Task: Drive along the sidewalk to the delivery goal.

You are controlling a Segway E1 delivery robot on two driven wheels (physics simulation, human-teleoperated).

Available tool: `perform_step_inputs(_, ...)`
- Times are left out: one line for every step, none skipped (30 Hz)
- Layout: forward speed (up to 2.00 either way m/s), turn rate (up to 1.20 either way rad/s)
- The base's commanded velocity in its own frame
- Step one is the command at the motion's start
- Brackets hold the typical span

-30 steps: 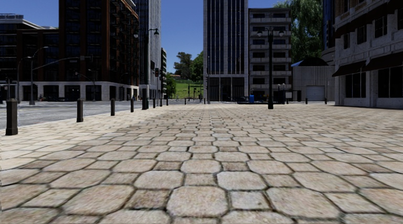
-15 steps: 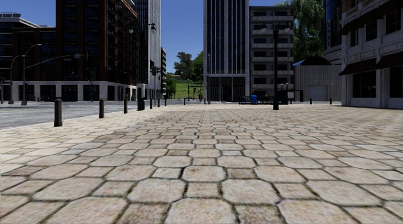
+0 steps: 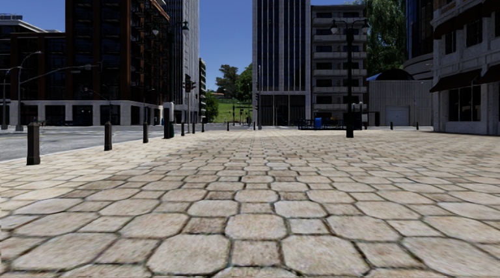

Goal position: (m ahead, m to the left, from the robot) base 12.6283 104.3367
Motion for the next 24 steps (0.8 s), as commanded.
perform_step_inputs(2.0,0.0)
perform_step_inputs(2.0,0.0)
perform_step_inputs(2.0,0.0)
perform_step_inputs(2.0,0.0)
perform_step_inputs(2.0,0.0)
perform_step_inputs(2.0,0.0)
perform_step_inputs(2.0,0.0)
perform_step_inputs(2.0,0.0)
perform_step_inputs(2.0,0.0)
perform_step_inputs(2.0,0.0)
perform_step_inputs(2.0,0.0)
perform_step_inputs(2.0,0.0)
perform_step_inputs(2.0,0.0)
perform_step_inputs(2.0,0.0)
perform_step_inputs(2.0,0.0)
perform_step_inputs(2.0,0.0)
perform_step_inputs(2.0,0.0)
perform_step_inputs(2.0,0.0)
perform_step_inputs(2.0,0.0)
perform_step_inputs(2.0,0.0)
perform_step_inputs(2.0,0.0)
perform_step_inputs(2.0,0.0)
perform_step_inputs(2.0,0.0)
perform_step_inputs(2.0,0.0)
